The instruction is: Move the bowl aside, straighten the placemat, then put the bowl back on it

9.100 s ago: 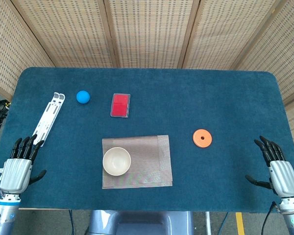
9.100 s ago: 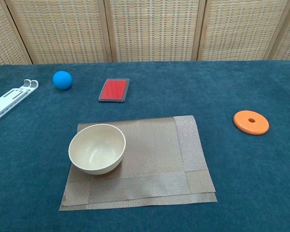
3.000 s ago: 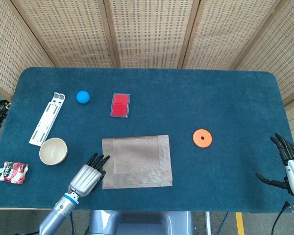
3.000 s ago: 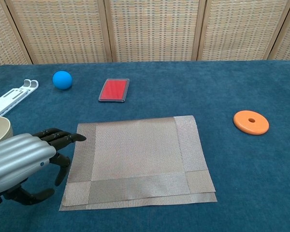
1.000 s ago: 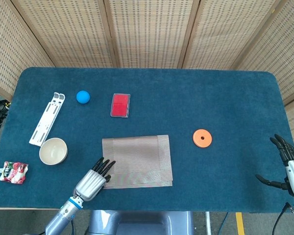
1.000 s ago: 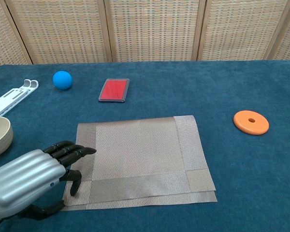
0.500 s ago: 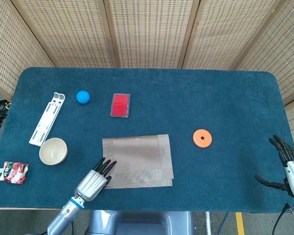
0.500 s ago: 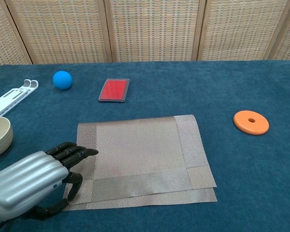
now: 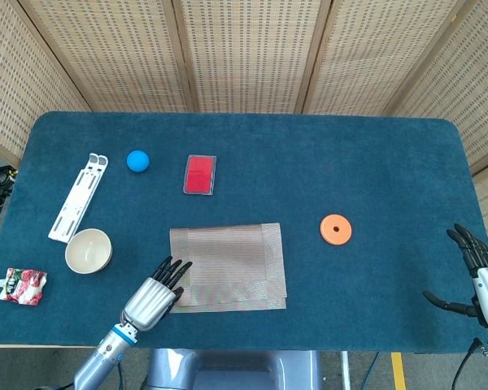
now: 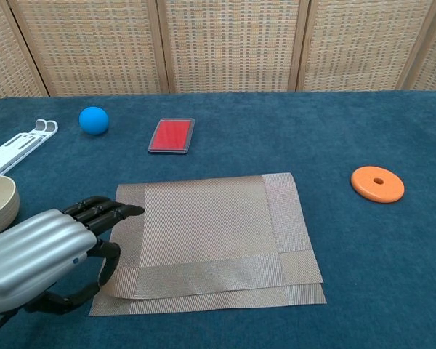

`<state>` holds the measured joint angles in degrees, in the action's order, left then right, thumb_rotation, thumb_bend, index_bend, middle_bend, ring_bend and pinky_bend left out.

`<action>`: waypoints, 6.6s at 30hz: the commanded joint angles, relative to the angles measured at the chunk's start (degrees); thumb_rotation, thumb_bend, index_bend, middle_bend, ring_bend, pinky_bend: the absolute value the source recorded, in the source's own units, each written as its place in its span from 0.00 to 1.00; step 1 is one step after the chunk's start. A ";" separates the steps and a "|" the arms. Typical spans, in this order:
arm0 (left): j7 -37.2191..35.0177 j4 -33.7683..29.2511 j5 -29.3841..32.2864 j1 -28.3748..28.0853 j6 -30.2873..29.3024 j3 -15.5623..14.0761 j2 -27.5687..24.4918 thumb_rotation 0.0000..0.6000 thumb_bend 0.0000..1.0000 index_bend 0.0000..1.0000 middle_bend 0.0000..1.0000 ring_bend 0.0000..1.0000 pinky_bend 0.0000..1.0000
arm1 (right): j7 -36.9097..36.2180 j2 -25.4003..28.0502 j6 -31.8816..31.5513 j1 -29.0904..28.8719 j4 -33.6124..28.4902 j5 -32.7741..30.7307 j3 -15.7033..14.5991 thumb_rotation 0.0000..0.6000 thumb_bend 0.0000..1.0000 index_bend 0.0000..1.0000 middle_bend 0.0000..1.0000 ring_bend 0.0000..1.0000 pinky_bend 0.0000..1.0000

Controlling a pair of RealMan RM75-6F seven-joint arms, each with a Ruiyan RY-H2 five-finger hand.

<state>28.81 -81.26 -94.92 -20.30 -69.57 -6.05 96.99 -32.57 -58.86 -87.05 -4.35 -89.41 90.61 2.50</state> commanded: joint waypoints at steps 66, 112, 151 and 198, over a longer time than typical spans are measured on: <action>-5.10 -2.19 28.82 -10.53 0.46 18.03 -14.54 1.00 0.12 0.12 0.00 0.00 0.00 | 7.58 -4.39 8.21 -0.46 4.75 -9.35 2.50 1.00 0.15 0.11 0.00 0.00 0.00; -18.05 -9.44 15.30 9.09 -14.82 7.99 -24.69 1.00 0.11 0.11 0.00 0.00 0.00 | 31.43 -19.32 15.30 -10.75 -16.46 9.51 -1.41 1.00 0.09 0.14 0.00 0.00 0.00; -19.02 -8.23 15.32 9.51 -11.96 9.75 -24.00 1.00 0.11 0.11 0.00 0.00 0.00 | 48.56 -40.61 16.80 -13.06 -2.68 -5.40 -0.71 1.00 0.08 0.00 0.00 0.00 0.00; -19.42 -7.41 15.71 9.52 -10.41 10.44 -23.44 1.00 0.11 0.10 0.00 0.00 0.00 | 48.93 -49.04 18.82 -14.27 8.82 -11.06 0.77 1.00 0.21 0.00 0.00 0.00 0.00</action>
<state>9.39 -88.68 -79.21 -10.77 -79.99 4.39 73.54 17.25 -107.58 -67.88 -18.58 -80.87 79.20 3.14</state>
